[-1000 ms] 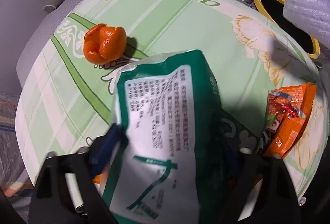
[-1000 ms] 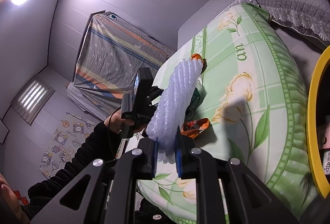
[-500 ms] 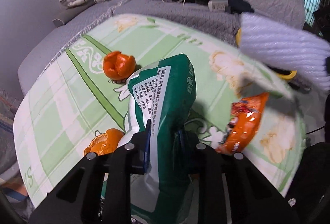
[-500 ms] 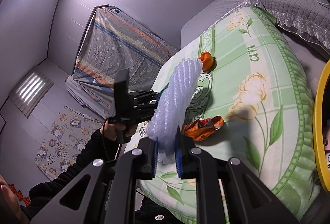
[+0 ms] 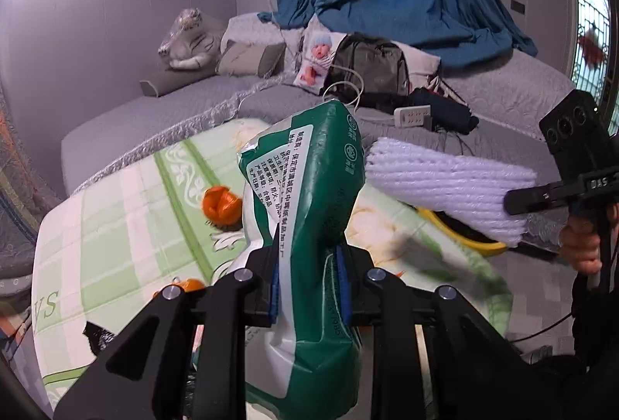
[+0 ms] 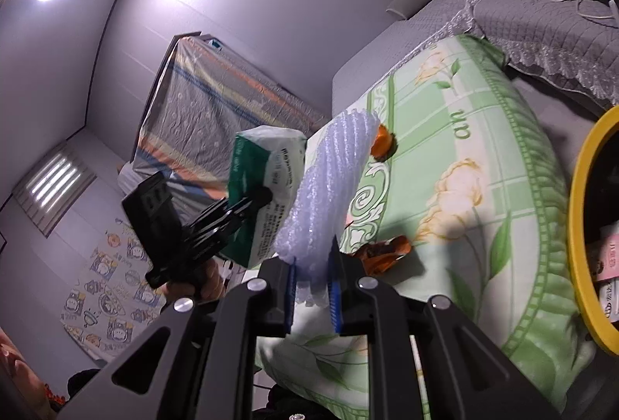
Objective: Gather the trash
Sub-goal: 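Carry the tissue pack with the left gripper while the right carries the foam sleeve to the bin, then open both grippers over the yellow-rimmed bin to drop the items, then grasp the orange snack wrapper with the right gripper, then grasp the orange peel with the left gripper while the right holds the wrapper, then carry the orange peel with the left gripper while the right carries the wrapper to the bin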
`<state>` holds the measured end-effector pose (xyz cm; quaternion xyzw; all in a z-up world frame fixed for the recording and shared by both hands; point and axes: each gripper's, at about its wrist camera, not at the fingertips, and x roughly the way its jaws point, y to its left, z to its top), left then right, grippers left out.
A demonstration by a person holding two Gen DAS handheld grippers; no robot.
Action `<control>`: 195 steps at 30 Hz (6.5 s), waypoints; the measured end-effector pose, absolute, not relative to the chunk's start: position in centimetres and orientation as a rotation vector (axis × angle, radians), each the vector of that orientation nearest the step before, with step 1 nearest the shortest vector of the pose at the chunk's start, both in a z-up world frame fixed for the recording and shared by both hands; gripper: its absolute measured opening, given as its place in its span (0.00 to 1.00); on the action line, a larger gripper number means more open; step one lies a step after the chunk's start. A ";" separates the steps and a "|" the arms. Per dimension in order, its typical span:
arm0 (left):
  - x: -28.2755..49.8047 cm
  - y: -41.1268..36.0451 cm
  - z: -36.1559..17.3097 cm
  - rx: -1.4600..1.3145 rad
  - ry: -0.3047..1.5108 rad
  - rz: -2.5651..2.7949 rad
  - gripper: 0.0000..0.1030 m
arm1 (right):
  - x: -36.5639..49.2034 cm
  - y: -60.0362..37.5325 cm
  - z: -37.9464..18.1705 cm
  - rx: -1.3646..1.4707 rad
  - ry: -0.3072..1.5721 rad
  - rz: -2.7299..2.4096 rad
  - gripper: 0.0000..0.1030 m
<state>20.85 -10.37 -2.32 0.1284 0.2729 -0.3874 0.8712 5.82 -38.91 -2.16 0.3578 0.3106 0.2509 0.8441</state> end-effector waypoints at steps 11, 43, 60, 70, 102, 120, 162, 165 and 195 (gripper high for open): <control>16.8 -19.9 -1.2 0.280 0.488 -0.933 0.21 | 2.3 -47.0 -2.6 0.805 0.553 0.292 0.13; 18.8 -42.9 -14.3 0.272 0.782 -1.098 0.22 | -1.8 -60.5 -13.0 0.850 0.611 -0.256 0.13; 19.7 -37.9 -10.9 0.070 0.665 -0.925 0.90 | -4.3 -61.3 -11.9 0.866 0.544 -0.362 0.54; 19.0 -25.6 -4.1 -0.002 0.484 -0.795 0.92 | -0.7 -53.0 -7.1 0.536 0.506 -0.085 0.62; 15.0 8.9 -9.3 -0.122 0.550 -0.251 0.92 | 13.5 -21.1 -11.3 -0.558 0.875 0.567 0.62; 16.6 7.6 -9.5 -0.076 0.588 -0.255 0.92 | 14.5 -25.3 -9.2 -0.150 0.877 0.565 0.30; 42.8 -16.1 -16.0 0.141 0.842 -0.252 0.38 | 2.3 -40.1 -5.0 0.407 0.604 0.366 0.30; 41.0 -15.4 -14.1 0.119 0.800 -0.243 0.37 | 2.4 -39.9 -5.0 0.411 0.611 0.374 0.30; 18.2 -18.8 -2.2 0.144 0.461 -0.586 0.38 | -0.5 -44.4 -3.2 0.518 0.526 0.107 0.30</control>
